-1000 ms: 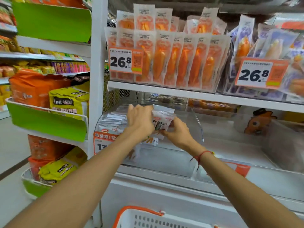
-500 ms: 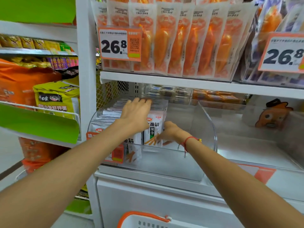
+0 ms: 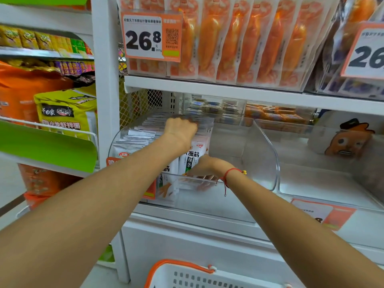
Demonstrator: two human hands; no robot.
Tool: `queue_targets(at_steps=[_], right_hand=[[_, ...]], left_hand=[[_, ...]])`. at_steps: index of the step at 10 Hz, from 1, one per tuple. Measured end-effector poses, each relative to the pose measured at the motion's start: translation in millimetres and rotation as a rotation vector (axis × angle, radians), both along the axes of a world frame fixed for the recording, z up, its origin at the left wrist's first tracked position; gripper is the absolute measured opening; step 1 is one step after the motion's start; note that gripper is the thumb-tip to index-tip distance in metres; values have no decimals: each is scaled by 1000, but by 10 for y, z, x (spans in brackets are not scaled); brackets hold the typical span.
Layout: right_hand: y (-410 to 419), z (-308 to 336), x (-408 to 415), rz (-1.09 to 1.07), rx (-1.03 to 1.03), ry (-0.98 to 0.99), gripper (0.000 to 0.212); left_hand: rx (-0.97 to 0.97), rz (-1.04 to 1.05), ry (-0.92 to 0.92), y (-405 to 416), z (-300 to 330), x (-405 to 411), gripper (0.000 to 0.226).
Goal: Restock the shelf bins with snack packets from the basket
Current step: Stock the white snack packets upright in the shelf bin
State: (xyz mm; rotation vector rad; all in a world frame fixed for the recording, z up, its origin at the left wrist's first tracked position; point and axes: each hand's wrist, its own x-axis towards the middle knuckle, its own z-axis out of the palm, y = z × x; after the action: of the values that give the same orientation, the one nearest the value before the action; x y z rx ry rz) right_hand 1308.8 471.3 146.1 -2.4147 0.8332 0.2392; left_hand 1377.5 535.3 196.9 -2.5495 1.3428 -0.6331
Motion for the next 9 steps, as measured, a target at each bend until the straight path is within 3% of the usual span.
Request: queue_targets(at_steps=[1,2,3,4,6,9], right_hand=[[1,63,15,28,15,13,38],[-18,62,-5,69,-63,74,32],[-67,-4,-14,50,-74,45,22],[-43,-1,-37,15,-34,19,39],[-141,90,-210,17,79,36,37],[-126,119,-268,310,-94,175,51]], left_hand=[[29,-17,5,39,47,-5,50],[70,-166,-58,147,162,-31,46],[309,-270,5,225,186,-30,29],[540,-129,98,235,137,-120,39],[595,5,97,115,124,-93,55],[619,-1,146,20,126,43,51]])
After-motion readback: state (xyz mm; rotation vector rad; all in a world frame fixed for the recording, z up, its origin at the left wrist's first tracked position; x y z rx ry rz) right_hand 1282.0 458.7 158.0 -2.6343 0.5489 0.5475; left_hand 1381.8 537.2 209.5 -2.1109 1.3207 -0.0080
